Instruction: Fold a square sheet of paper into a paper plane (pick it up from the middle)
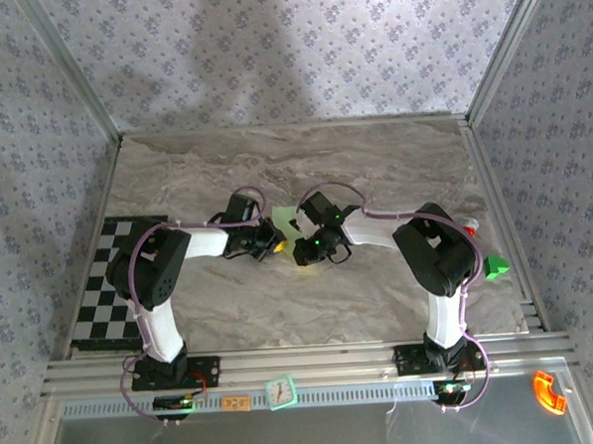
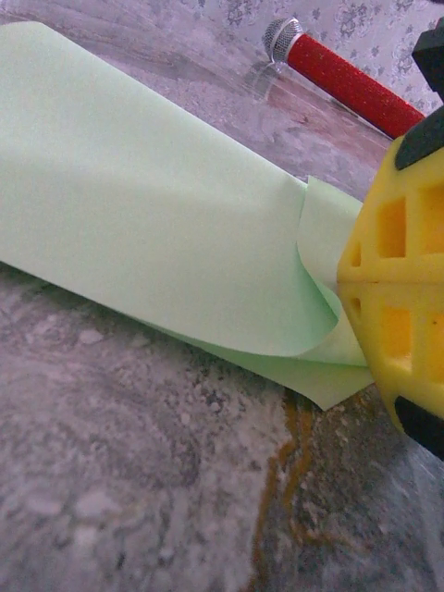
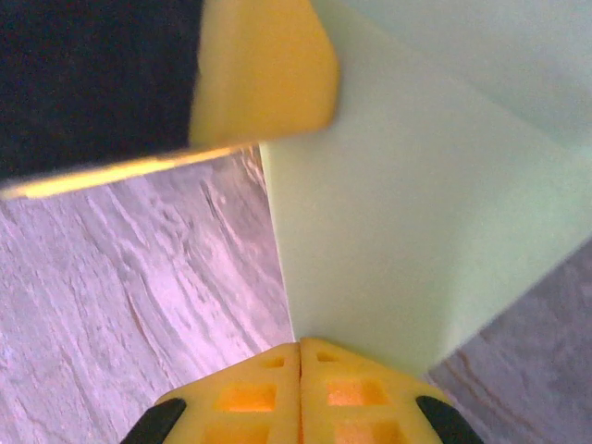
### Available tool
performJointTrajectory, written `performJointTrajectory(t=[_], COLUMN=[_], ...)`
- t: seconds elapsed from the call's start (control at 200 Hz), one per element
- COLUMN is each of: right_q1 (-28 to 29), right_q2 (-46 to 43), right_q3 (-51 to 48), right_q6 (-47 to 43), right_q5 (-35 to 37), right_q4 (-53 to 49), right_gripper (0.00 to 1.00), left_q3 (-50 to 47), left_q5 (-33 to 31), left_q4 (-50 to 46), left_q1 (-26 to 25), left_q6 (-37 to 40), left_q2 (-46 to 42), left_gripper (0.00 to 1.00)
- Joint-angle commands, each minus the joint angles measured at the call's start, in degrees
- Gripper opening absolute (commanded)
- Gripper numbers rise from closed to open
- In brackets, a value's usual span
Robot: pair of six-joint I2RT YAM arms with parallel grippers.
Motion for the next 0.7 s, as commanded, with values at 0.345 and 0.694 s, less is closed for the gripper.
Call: performJointTrajectory(t=[0.345,0.694], right_q1=[-0.5,-0.4], right_q2=[-8.0,-3.8], right_q3=[-5.3,-2.4], right_q6=[0.5,6.9], right_q5=[1.0,0.8], right_q4=[-5.2,2.1], right_gripper=[0.09,0.08], left_q3=[-2.1,-0.9], left_q5=[-5.9,-5.2], left_q4=[-9.0,-8.8], left_q1=[0.8,0.3], left_q6=[1.2,1.3], left_q2=[4.3,3.9], left_gripper=[0.03,0.03])
